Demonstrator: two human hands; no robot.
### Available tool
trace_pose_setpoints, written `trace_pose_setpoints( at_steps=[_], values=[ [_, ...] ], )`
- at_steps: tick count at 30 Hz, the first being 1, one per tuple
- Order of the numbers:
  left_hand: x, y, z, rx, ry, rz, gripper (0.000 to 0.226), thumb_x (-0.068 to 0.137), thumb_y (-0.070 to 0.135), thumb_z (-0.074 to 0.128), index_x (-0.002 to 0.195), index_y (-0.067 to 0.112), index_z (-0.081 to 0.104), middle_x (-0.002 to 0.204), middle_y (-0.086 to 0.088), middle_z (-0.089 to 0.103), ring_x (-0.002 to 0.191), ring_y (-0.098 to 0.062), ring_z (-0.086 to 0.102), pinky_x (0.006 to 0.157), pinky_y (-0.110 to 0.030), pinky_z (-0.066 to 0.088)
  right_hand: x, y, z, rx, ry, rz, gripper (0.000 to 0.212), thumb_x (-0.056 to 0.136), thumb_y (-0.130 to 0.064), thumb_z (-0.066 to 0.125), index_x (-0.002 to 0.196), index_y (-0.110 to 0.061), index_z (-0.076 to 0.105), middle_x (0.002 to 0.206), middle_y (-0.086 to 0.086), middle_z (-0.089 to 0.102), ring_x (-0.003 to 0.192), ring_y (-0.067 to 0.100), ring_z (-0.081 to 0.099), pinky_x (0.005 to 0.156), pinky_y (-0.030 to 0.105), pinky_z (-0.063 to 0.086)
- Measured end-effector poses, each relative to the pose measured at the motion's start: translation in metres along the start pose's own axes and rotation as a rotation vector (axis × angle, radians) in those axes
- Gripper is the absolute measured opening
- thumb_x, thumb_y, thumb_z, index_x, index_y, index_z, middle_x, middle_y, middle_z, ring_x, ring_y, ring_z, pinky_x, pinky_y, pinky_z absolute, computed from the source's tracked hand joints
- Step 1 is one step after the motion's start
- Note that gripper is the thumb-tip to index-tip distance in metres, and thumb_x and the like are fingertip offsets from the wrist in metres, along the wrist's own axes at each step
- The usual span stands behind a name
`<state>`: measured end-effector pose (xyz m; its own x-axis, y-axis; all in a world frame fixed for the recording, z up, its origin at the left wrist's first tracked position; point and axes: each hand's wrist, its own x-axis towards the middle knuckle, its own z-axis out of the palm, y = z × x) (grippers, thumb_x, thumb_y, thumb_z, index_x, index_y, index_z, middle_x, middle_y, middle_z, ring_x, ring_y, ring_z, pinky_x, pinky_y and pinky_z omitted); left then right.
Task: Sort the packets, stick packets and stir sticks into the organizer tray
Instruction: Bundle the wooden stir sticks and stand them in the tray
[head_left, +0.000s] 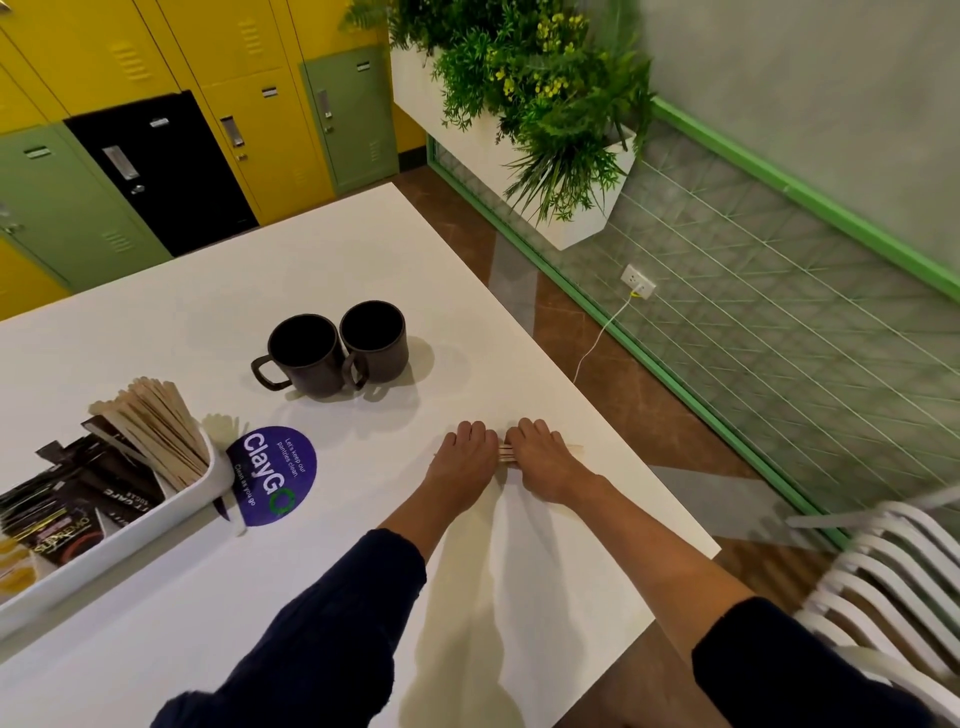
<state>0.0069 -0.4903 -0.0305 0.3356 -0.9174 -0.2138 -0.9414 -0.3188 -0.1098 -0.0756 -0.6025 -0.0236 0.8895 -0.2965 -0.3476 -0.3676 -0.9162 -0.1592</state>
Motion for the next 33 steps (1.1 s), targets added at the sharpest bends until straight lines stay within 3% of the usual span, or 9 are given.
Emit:
trace_pose_setpoints(
  at_steps=[4, 7, 10, 12, 16, 20, 26, 30, 33],
  values=[
    [-0.003, -0.003, -0.009, 0.009, -0.011, 0.017, 0.027, 0.089, -0.002, 0.035, 0.114, 0.001, 0.043, 0.112, -0.016, 0.051, 0.101, -0.028, 0.050, 0.074, -0.032, 0.038, -0.004, -0.002, -0.001, -0.023, 0.006, -0.020, 0.037, 0.088, 0.001, 0.044, 0.125, -0.004, 0.041, 0.128, 0.015, 0.043, 0.115, 0.029, 0.041, 0.089, 0.035, 0.035],
    [-0.003, -0.011, -0.019, 0.046, 0.025, 0.019, 0.022, 0.083, 0.007, 0.057, 0.105, 0.005, 0.053, 0.091, -0.009, 0.061, 0.078, -0.021, 0.061, 0.060, -0.028, 0.032, -0.004, -0.003, -0.009, 0.009, -0.030, -0.032, 0.034, 0.089, -0.001, 0.044, 0.123, -0.004, 0.041, 0.123, 0.015, 0.049, 0.110, 0.030, 0.047, 0.088, 0.035, 0.035],
    [-0.004, -0.018, -0.029, -0.047, -0.168, 0.051, 0.032, 0.091, 0.000, 0.040, 0.122, 0.001, 0.039, 0.108, -0.014, 0.059, 0.092, -0.030, 0.062, 0.067, -0.032, 0.037, -0.001, -0.007, -0.018, 0.087, -0.126, -0.043, 0.025, 0.091, -0.005, 0.043, 0.116, -0.003, 0.041, 0.113, 0.018, 0.057, 0.088, 0.029, 0.048, 0.075, 0.035, 0.032],
    [-0.003, -0.023, -0.034, -0.108, -0.221, 0.045, 0.032, 0.092, -0.001, 0.036, 0.123, 0.000, 0.036, 0.115, -0.016, 0.055, 0.100, -0.033, 0.059, 0.072, -0.034, 0.039, 0.001, -0.012, -0.020, 0.180, -0.177, -0.056, 0.025, 0.095, -0.015, 0.046, 0.116, -0.003, 0.041, 0.111, 0.018, 0.060, 0.084, 0.030, 0.051, 0.072, 0.036, 0.036],
    [-0.015, -0.041, -0.047, -0.121, -0.263, 0.026, 0.029, 0.093, 0.004, 0.041, 0.122, 0.002, 0.040, 0.122, -0.015, 0.051, 0.110, -0.030, 0.054, 0.083, -0.035, 0.039, 0.005, -0.032, -0.022, 0.292, -0.228, -0.064, 0.041, 0.094, -0.038, 0.051, 0.119, -0.006, 0.044, 0.108, 0.016, 0.064, 0.095, 0.035, 0.061, 0.080, 0.041, 0.047],
    [-0.034, -0.067, -0.052, -0.153, -0.152, -0.058, 0.032, 0.092, 0.010, 0.049, 0.124, 0.007, 0.042, 0.125, -0.011, 0.048, 0.115, -0.028, 0.048, 0.091, -0.036, 0.036, 0.011, -0.056, -0.024, 0.401, -0.196, -0.055, 0.035, 0.096, -0.043, 0.044, 0.102, -0.010, 0.053, 0.099, 0.012, 0.066, 0.090, 0.031, 0.061, 0.079, 0.038, 0.046],
    [-0.083, -0.099, -0.040, -0.801, 0.295, -0.405, 0.075, 0.080, 0.042, 0.068, 0.140, 0.013, 0.033, 0.134, -0.008, 0.039, 0.122, -0.026, 0.036, 0.100, -0.038, 0.031, 0.014, -0.095, -0.029, 0.685, -0.120, -0.081, 0.025, 0.097, -0.038, 0.047, 0.090, -0.017, 0.057, 0.082, 0.002, 0.057, 0.072, 0.018, 0.051, 0.060, 0.023, 0.036],
    [-0.112, -0.097, -0.028, -1.341, 0.447, -0.735, 0.056, 0.095, 0.044, 0.041, 0.137, 0.008, 0.035, 0.128, -0.010, 0.051, 0.116, -0.021, 0.049, 0.098, -0.034, 0.040, 0.016, -0.134, -0.033, 0.925, -0.070, -0.021, 0.037, 0.095, -0.041, 0.050, 0.066, -0.020, 0.042, 0.062, -0.003, 0.046, 0.056, 0.011, 0.041, 0.056, 0.023, 0.033],
    [-0.128, -0.090, -0.015, -1.714, 0.363, -1.044, 0.057, 0.099, 0.047, 0.024, 0.132, 0.005, 0.043, 0.120, -0.015, 0.060, 0.105, -0.021, 0.055, 0.095, -0.035, 0.041, 0.018, -0.165, -0.037, 1.080, -0.037, -0.010, 0.039, 0.092, -0.048, 0.051, 0.068, -0.018, 0.043, 0.061, -0.001, 0.046, 0.054, 0.011, 0.042, 0.058, 0.024, 0.039]
  ],
)
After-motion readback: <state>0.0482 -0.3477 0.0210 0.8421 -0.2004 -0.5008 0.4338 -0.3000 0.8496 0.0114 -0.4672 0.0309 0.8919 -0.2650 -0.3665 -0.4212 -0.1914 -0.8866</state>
